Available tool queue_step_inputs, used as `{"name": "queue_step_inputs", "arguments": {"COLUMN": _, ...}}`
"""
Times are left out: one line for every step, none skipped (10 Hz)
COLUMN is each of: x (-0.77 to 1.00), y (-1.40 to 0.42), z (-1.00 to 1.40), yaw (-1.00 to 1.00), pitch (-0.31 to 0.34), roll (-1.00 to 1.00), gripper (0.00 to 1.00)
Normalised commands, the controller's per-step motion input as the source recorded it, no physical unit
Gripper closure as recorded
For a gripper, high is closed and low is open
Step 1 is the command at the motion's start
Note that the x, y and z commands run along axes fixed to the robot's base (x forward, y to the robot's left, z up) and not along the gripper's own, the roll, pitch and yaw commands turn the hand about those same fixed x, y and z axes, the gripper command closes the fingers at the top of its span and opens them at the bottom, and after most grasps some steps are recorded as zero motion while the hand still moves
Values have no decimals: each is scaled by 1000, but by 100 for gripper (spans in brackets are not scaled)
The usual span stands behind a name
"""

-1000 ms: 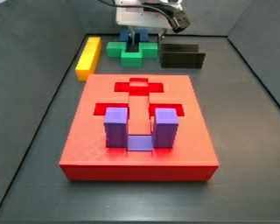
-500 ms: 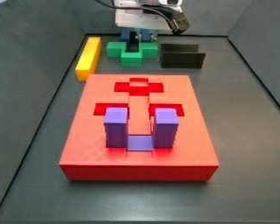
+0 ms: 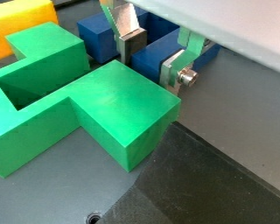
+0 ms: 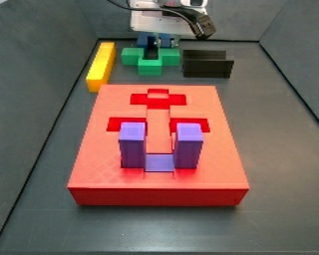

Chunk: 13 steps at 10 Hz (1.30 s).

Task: Pick up the blue object. Move up. Place the blue object on the fixture. Regrasp the blue object. Move to above the board. Insert the blue object.
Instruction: Pick up the blue object, then move up.

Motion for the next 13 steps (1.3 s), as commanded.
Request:
{"name": "queue_step_inputs", "arguments": {"x": 0, "y": 0, "z": 0, "yaw": 0, "pitch": 0, "roll": 0, "gripper": 100}}
{"name": "queue_step_inputs", "arguments": {"x": 0, "y": 0, "z": 0, "yaw": 0, "pitch": 0, "roll": 0, "gripper": 100}}
{"name": "queue_step_inputs", "arguments": {"x": 0, "y": 0, "z": 0, "yaw": 0, "pitch": 0, "roll": 0, "gripper": 100}}
{"name": "queue_step_inputs", "arguments": {"x": 0, "y": 0, "z": 0, "yaw": 0, "pitch": 0, "roll": 0, "gripper": 100}}
{"name": "queue_step_inputs", "arguments": {"x": 0, "y": 0, "z": 0, "yaw": 0, "pitch": 0, "roll": 0, "gripper": 100}}
{"name": "queue_step_inputs", "arguments": {"x": 0, "y": 0, "z": 0, "yaw": 0, "pitch": 0, "roll": 0, "gripper": 100}}
{"name": "queue_step_inputs", "arguments": {"x": 0, "y": 0, "z": 0, "yaw": 0, "pitch": 0, "roll": 0, "gripper": 100}}
{"name": "queue_step_inputs", "arguments": {"x": 0, "y": 0, "z": 0, "yaw": 0, "pitch": 0, "roll": 0, "gripper": 100}}
{"name": "queue_step_inputs", "arguments": {"x": 0, "y": 0, "z": 0, "yaw": 0, "pitch": 0, "roll": 0, "gripper": 100}}
{"name": "queue_step_inputs", "arguments": {"x": 0, "y": 0, "z": 0, "yaw": 0, "pitch": 0, "roll": 0, "gripper": 100}}
{"name": "queue_step_inputs", "arguments": {"x": 0, "y": 0, "z": 833, "yaw": 0, "pitch": 0, "roll": 0, "gripper": 100}}
{"name": "queue_step_inputs", "arguments": {"x": 54, "y": 48, "z": 873, "yaw": 3, "pitch": -27, "roll": 10, "gripper": 100}}
{"name": "queue_step_inputs", "arguments": {"x": -9, "y": 26, "z": 554, "yaw": -8, "pitch": 10, "roll": 9, "gripper": 100}}
